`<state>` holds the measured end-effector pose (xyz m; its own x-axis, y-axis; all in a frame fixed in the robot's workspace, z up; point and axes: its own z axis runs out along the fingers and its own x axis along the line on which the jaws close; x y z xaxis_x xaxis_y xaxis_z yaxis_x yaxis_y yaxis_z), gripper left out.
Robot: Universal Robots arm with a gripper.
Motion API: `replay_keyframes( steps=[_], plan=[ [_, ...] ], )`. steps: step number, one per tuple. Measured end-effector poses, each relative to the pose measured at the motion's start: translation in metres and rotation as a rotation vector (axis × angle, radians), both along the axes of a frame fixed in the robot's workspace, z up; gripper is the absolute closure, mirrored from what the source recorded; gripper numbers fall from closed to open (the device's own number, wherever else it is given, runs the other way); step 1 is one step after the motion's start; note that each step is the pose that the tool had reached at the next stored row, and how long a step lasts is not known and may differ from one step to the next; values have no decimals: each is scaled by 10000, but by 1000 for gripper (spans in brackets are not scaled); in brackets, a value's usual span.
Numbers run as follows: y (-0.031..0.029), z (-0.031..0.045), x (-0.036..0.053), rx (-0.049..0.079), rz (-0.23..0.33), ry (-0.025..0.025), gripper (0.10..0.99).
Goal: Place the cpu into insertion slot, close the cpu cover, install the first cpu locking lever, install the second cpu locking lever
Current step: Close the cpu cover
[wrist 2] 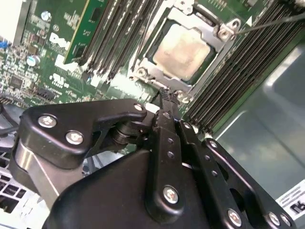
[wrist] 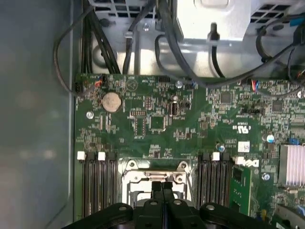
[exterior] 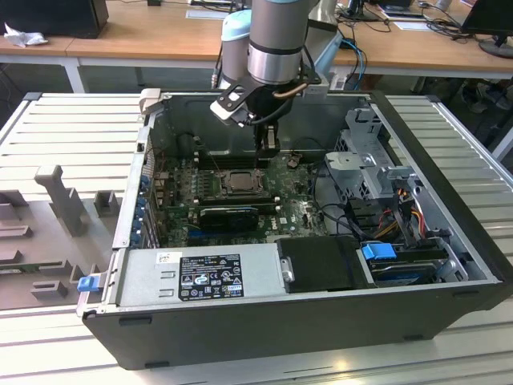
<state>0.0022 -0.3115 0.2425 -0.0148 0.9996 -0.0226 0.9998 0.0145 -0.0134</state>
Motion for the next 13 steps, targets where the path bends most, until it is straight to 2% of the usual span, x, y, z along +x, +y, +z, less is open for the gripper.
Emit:
replay_keyframes(
  steps=[3,5,6,13],
  plan=[
    [0,-62,-50,17,24,-1,980],
    [0,-71,-155,18,33,-1,980],
    [0,-71,-181,18,34,-1,980],
    [0,-71,-233,18,35,-1,980]
  ],
)
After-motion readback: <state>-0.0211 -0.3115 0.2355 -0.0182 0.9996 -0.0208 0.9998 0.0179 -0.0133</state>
